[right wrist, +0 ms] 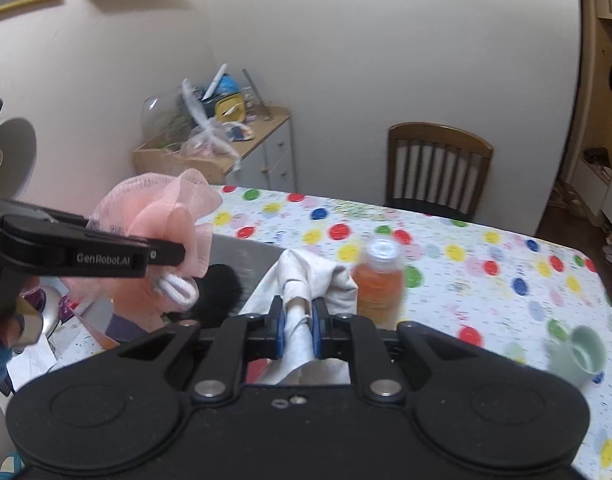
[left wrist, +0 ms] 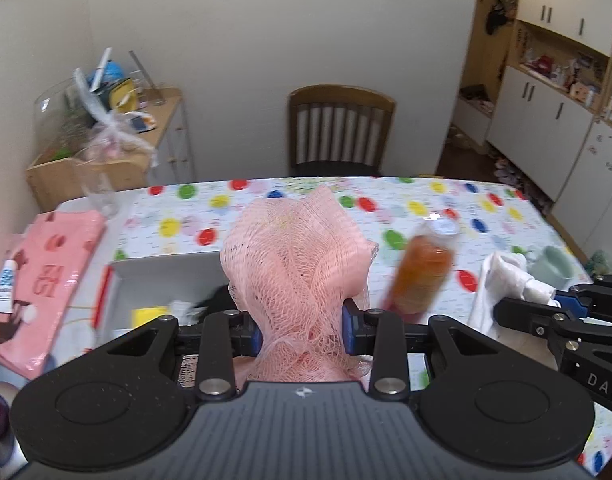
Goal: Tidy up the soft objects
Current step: 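Lift the pink bath puff and white cloth and carry both over the red box, then lower the bath puff and white cloth into the box and open both grippers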
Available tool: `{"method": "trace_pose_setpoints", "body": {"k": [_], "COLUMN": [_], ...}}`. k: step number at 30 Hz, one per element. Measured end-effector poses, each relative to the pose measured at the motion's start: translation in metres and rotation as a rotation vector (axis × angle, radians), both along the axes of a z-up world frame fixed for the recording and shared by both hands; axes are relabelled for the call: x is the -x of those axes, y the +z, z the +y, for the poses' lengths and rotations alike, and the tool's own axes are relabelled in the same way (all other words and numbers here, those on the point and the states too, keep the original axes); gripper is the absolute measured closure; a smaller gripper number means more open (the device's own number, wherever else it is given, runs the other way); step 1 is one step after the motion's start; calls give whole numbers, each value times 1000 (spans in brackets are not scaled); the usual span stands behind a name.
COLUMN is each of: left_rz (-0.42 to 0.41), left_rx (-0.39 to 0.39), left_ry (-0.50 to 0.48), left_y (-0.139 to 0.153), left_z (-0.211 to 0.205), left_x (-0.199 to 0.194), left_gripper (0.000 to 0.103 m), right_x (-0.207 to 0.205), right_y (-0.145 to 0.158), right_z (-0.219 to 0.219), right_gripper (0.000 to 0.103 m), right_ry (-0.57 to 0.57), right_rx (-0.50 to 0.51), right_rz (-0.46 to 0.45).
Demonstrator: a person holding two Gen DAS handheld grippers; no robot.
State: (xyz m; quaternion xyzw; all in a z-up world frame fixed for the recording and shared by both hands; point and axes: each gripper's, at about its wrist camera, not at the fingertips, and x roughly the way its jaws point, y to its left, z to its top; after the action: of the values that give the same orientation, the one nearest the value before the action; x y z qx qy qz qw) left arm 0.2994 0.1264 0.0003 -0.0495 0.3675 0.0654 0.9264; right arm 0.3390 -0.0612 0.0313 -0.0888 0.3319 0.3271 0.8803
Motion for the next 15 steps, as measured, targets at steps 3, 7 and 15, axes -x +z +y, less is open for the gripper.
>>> {"method": "trace_pose_setpoints", "body": {"k": [3, 7, 15], "left_rz": [17, 56, 151], "left_rx": [-19, -42, -42], "left_ry": [20, 38, 64], "left_y": [-5, -14, -44], "left_z": [31, 69, 123], "left_x": [1, -9, -44], "left_gripper": [69, 69, 69], "right_x": [1, -1, -13], "right_y": [-8, -23, -59], "right_z": [26, 55, 95], "right_gripper": [91, 91, 90], "right_ry": [25, 56, 79], "right_rx": [9, 31, 101], "right_rz": [17, 45, 100]}}
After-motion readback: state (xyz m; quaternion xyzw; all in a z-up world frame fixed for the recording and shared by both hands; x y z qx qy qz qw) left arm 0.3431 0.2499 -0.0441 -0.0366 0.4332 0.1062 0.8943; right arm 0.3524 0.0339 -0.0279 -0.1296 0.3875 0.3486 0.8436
